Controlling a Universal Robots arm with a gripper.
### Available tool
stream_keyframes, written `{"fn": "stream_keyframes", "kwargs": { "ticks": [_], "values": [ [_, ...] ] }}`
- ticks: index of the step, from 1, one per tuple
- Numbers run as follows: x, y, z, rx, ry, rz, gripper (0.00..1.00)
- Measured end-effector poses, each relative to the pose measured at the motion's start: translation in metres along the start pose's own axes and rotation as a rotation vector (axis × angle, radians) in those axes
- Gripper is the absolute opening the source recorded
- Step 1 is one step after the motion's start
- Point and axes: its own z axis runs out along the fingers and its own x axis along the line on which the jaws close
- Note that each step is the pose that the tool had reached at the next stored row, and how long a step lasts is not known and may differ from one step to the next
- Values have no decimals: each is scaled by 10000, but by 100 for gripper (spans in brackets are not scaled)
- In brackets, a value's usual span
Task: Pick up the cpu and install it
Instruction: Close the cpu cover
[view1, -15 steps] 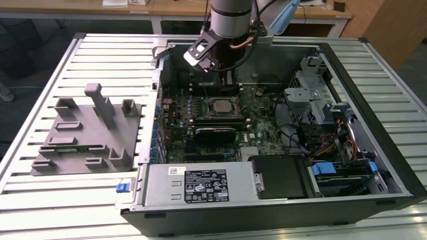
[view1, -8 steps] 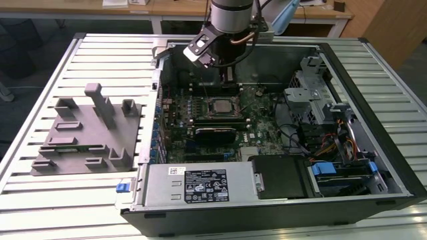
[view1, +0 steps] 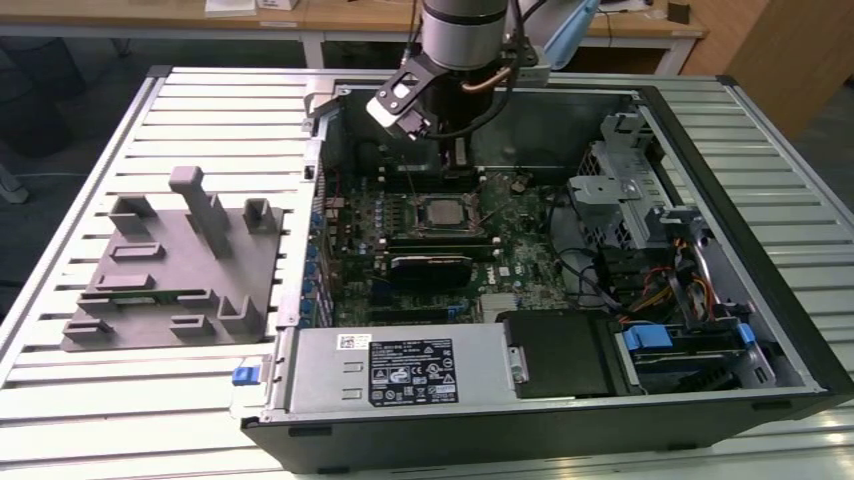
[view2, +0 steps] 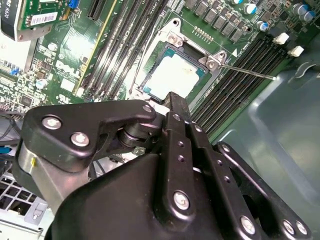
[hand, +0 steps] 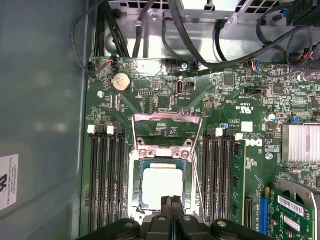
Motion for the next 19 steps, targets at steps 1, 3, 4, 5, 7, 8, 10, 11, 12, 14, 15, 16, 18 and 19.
{"fn": "stream_keyframes", "kwargs": {
  "ticks": [1,3,4,5,7,8,10,11,12,14,15,16,18,19],
  "values": [
    [-1,0,-8,1,-2,1,11],
    [-4,3,-94,-1,2,-1,11],
    [-5,5,-94,-2,3,-2,11],
    [-6,10,-94,-2,3,-3,11],
    [-6,37,-94,1,-2,0,11],
    [-6,56,-93,1,-1,0,11],
    [-7,78,-92,0,0,-1,11],
    [-7,79,-92,-1,0,-2,11],
    [-7,79,-92,0,1,0,11],
    [-7,79,-96,-5,-2,0,11],
    [-6,80,-113,-6,-1,-2,11],
    [-7,81,-147,-9,2,-3,11],
    [-7,83,-215,-7,-1,-3,11],
    [-7,83,-227,-7,0,-3,11]
  ]
}}
